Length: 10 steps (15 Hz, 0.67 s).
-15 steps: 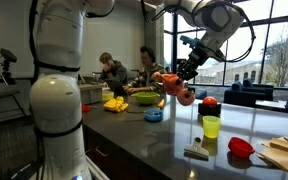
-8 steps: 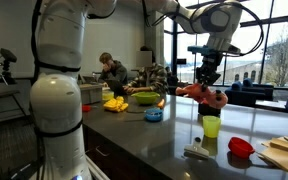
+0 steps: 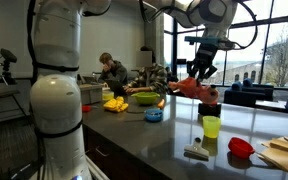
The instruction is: Move the toy to the front.
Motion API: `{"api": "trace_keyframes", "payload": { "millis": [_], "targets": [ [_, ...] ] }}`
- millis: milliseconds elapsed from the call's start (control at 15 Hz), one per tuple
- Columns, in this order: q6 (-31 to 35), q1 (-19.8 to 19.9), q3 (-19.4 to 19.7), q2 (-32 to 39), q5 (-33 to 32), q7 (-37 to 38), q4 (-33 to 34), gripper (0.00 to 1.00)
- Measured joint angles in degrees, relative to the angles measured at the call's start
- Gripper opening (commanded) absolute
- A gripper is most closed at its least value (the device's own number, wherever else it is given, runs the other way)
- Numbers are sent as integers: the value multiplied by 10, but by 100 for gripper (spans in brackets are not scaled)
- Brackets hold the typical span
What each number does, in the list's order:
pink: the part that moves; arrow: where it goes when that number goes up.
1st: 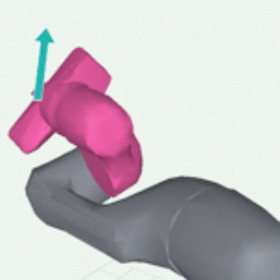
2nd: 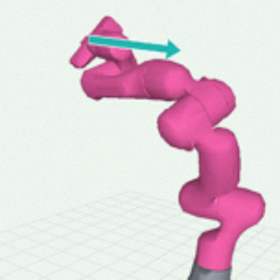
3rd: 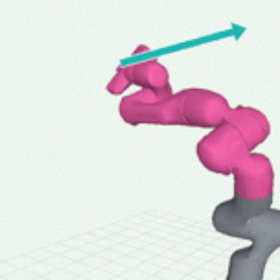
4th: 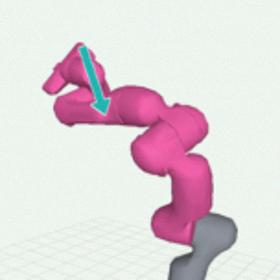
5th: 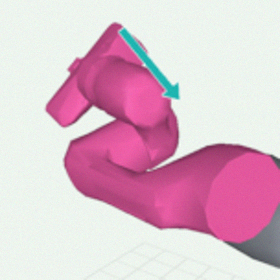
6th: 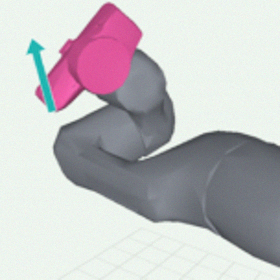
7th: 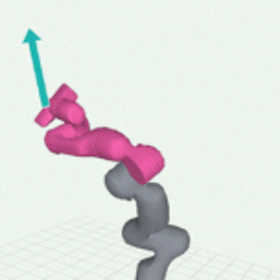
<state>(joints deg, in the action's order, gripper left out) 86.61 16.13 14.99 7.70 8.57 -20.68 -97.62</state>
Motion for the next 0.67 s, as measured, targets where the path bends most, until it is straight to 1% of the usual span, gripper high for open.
{"api": "trace_keyframes", "payload": {
  "millis": [67, 133, 267, 400, 467, 533, 600, 667],
  "targets": [
    [-31, 0, 0, 0, 0, -19, 6, 57],
    [-48, 0, -1, 0, 0, -16, 10, 60],
    [-18, -3, -3, -1, 16, 40, 9, 72],
    [7, -2, -2, 3, 41, 95, 6, 86],
    [23, 1, -1, 6, 51, 119, 0, 43],
    [41, 3, 2, 11, 58, 139, -6, 47],
    [56, 7, 5, 17, 64, 159, -10, 46],
    [66, 11, 8, 24, 71, 181, -11, 42]
  ]
}}
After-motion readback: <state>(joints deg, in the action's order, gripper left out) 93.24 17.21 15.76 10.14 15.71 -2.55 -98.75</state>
